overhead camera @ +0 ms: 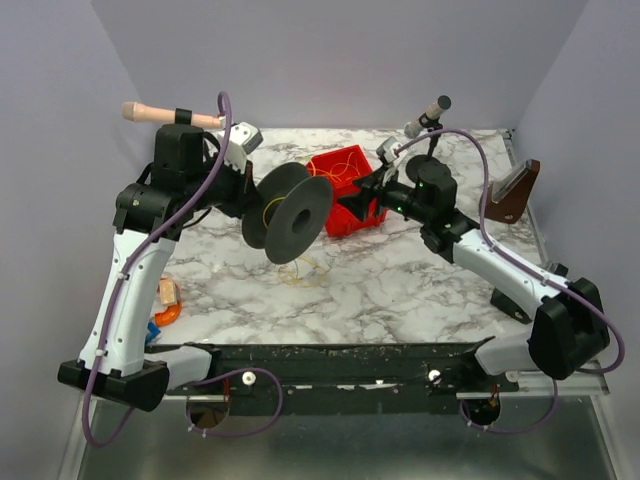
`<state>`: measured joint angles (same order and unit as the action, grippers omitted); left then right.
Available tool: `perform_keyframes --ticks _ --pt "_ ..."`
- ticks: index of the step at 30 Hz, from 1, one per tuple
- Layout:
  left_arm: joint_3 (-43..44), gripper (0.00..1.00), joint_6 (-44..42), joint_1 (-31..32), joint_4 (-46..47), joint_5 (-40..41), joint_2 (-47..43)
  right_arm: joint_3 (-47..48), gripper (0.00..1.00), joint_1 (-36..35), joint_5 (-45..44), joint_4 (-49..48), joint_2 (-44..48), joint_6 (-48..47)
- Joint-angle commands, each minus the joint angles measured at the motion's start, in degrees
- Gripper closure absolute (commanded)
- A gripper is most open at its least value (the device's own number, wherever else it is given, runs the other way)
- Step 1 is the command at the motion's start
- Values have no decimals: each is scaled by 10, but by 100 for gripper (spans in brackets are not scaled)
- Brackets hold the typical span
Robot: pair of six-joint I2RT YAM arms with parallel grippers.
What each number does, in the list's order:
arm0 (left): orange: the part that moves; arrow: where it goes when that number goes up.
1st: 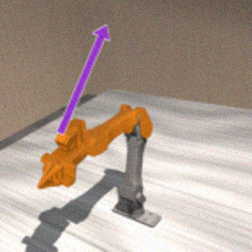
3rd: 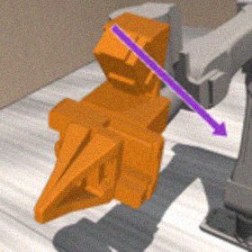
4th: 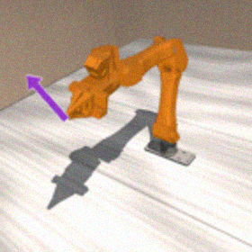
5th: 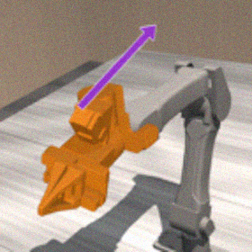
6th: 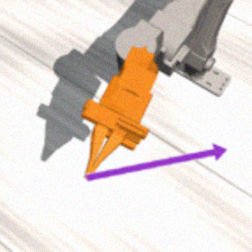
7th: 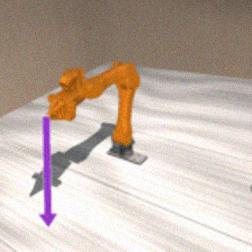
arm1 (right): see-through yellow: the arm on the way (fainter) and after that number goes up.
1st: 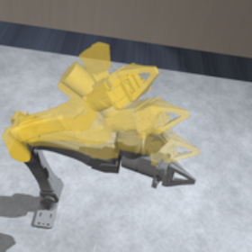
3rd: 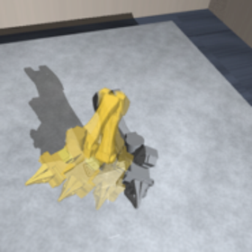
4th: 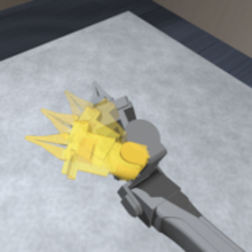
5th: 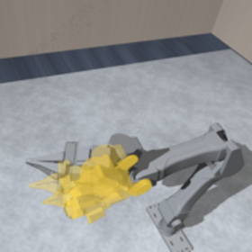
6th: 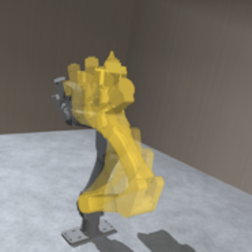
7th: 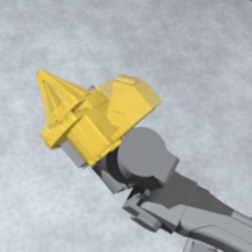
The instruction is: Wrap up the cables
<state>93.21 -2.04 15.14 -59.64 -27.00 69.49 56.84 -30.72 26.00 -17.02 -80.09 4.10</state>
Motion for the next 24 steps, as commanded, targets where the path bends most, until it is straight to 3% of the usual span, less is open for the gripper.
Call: perform_keyframes --ticks 1,4,7,10,18,24 --pt "36 100 -104 2 -1 -8 -5 -22 27 17 31 0 44 -71" --pt "40 100 -185 7 -37 -34 -7 -32 25 29 43 20 64 -98" --pt "46 100 -256 14 -80 -47 -4 -43 16 31 48 43 85 -135" --pt "41 100 -312 22 -110 -59 -3 -50 15 32 62 65 108 -170" --pt "43 100 -445 23 -213 -128 6 -54 19 31 222 127 158 -240" --pt "67 100 -444 25 -221 -133 13 -55 19 31 316 132 134 -277"
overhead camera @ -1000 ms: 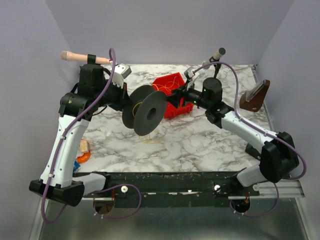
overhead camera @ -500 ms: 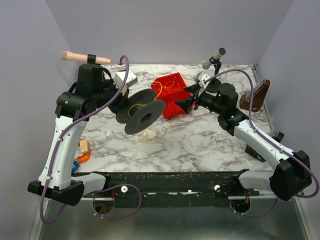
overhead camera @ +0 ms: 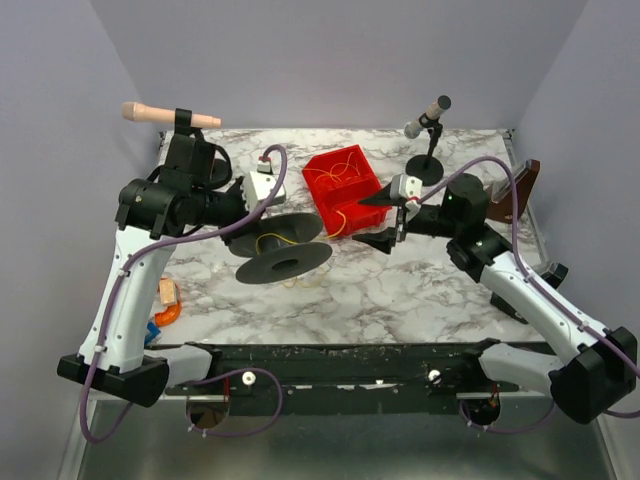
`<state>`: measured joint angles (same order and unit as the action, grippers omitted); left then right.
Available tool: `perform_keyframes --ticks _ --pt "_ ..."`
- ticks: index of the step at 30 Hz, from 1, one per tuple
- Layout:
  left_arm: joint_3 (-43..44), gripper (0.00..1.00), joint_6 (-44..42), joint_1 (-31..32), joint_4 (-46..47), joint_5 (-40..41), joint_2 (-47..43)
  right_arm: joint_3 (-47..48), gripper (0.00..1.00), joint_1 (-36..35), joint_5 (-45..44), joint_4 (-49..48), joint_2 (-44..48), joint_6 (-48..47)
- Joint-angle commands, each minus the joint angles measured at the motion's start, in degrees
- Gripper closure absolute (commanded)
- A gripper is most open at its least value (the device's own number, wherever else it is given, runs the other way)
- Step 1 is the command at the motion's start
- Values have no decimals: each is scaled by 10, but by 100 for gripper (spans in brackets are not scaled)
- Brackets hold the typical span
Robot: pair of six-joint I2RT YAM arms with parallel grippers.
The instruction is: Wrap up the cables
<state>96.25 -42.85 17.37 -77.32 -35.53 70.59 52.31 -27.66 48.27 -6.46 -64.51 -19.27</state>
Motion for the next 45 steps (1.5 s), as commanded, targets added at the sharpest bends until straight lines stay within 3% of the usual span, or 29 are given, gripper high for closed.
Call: perform_keyframes --ticks 1,4,12,15,17,20,26,30,32,34,38,41,45 --pt "41 100 -35 3 -44 -54 2 -6 20 1 96 26 -36 -42" --pt "55 100 -29 3 -47 -70 1 20 27 1 93 20 -71 -27" --pt "61 100 -10 3 -48 -107 -2 35 44 1 59 -104 -124 54" --pt "58 100 55 2 3 -87 -4 26 49 1 49 -113 -134 71" --pt "52 100 153 3 74 -42 -6 10 47 1 29 -117 -141 94" --pt "53 100 218 3 123 -10 1 -47 32 1 5 -172 -140 148" --pt "118 100 319 3 152 13 40 -150 27 0 56 -467 -198 254" --pt "169 100 370 4 152 70 68 -183 27 -21 -8 -640 -258 288" --pt "176 100 385 4 158 83 74 -171 26 -46 -41 -583 -272 236" --pt "179 100 397 3 163 87 75 -130 27 -65 -100 -434 -268 199" --pt "187 100 407 5 171 94 70 -57 31 -69 -221 -187 -260 257" --pt "188 100 408 4 170 94 66 -61 30 -69 -265 -121 -249 330" --pt "190 100 407 5 166 79 68 -69 29 -82 -278 -126 -262 265"
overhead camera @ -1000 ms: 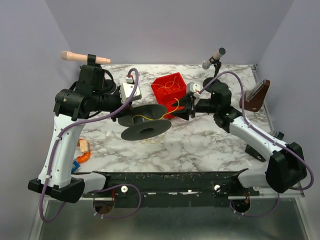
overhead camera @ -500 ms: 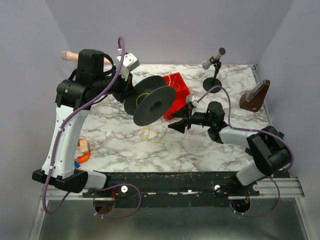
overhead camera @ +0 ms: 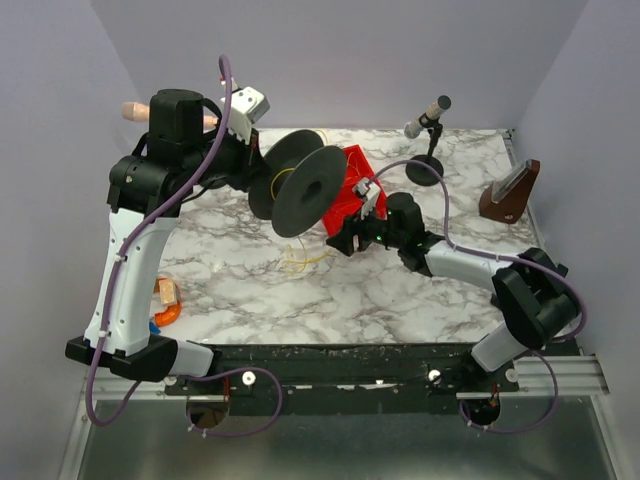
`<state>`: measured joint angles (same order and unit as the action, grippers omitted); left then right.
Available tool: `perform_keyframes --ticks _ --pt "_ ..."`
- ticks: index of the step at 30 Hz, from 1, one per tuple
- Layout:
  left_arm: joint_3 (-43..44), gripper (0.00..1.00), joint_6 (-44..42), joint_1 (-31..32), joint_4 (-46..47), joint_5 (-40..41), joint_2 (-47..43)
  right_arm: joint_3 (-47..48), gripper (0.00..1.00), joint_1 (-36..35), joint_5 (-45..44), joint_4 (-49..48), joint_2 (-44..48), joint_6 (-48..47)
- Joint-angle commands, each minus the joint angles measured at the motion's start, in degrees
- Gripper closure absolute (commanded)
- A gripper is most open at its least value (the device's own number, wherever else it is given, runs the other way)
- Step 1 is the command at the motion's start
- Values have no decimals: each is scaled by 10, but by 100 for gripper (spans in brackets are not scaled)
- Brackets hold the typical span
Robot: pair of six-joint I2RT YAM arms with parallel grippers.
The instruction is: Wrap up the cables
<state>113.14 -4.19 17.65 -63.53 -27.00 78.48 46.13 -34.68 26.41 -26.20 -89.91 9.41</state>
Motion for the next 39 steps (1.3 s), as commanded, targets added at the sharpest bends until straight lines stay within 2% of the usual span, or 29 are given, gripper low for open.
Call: perform_keyframes --ticks 1,4,6,8,12,16,19,26,30,34,39 --pt "22 100 20 1 30 -6 -10 -22 28 -13 -36 34 -7 -53" --pt "27 100 16 1 28 -6 -9 -88 27 -14 35 -114 3 -172" --pt "33 100 13 2 24 -5 -8 -111 26 -14 71 -153 4 -268" --pt "40 100 9 2 20 -4 -5 -102 26 -15 91 -120 -2 -364" --pt "49 100 5 2 12 -3 -3 -18 26 -14 113 53 -28 -433" --pt "58 100 1 3 3 -6 1 14 26 -28 95 102 -35 -463" --pt "64 100 1 2 1 -9 2 17 25 -43 59 108 -42 -512" --pt "70 100 1 2 -1 -13 4 47 23 -45 39 116 -77 -584" --pt "68 100 -1 2 -4 -12 2 95 23 -44 26 140 -111 -587" --pt "67 100 0 3 -4 -11 -2 140 24 -44 1 163 -139 -546" --pt "64 100 -1 2 -4 -13 -4 154 27 -45 22 192 -150 -582"
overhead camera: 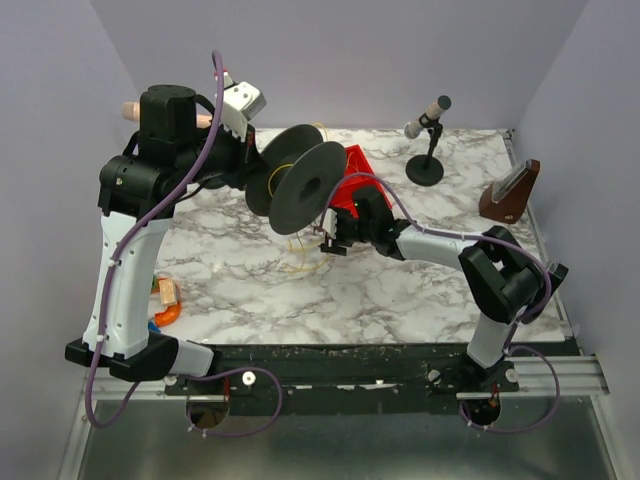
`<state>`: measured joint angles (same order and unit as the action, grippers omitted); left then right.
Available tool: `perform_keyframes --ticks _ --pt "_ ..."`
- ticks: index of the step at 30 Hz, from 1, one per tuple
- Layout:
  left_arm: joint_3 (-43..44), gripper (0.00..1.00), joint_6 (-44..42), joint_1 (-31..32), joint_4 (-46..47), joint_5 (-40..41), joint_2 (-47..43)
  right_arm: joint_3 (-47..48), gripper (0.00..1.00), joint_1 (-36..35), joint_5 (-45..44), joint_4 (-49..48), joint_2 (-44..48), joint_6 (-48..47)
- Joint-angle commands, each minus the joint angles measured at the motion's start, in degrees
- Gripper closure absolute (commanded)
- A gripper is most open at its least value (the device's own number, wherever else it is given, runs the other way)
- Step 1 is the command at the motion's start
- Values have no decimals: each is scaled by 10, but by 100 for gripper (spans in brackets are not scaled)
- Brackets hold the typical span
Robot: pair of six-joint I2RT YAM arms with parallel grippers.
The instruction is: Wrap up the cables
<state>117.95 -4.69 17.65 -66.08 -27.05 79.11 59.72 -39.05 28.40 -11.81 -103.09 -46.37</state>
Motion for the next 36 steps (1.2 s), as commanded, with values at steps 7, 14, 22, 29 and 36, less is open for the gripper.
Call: perform_keyframes --ticks 7,14,22,29,36 --pt "16 100 5 2 23 -10 -12 14 42 -2 16 85 -18 -54" --pt "5 100 0 2 19 -17 -15 33 85 -2 -5 84 -24 -17" --pt "-42 100 -49 -1 -19 -37 -38 14 99 20 -2 85 45 135" --pt "-47 100 -57 -3 -33 -52 -54 -13 99 55 62 78 97 228" --pt "-45 100 -59 -5 -39 -62 -61 -15 99 98 98 71 120 302"
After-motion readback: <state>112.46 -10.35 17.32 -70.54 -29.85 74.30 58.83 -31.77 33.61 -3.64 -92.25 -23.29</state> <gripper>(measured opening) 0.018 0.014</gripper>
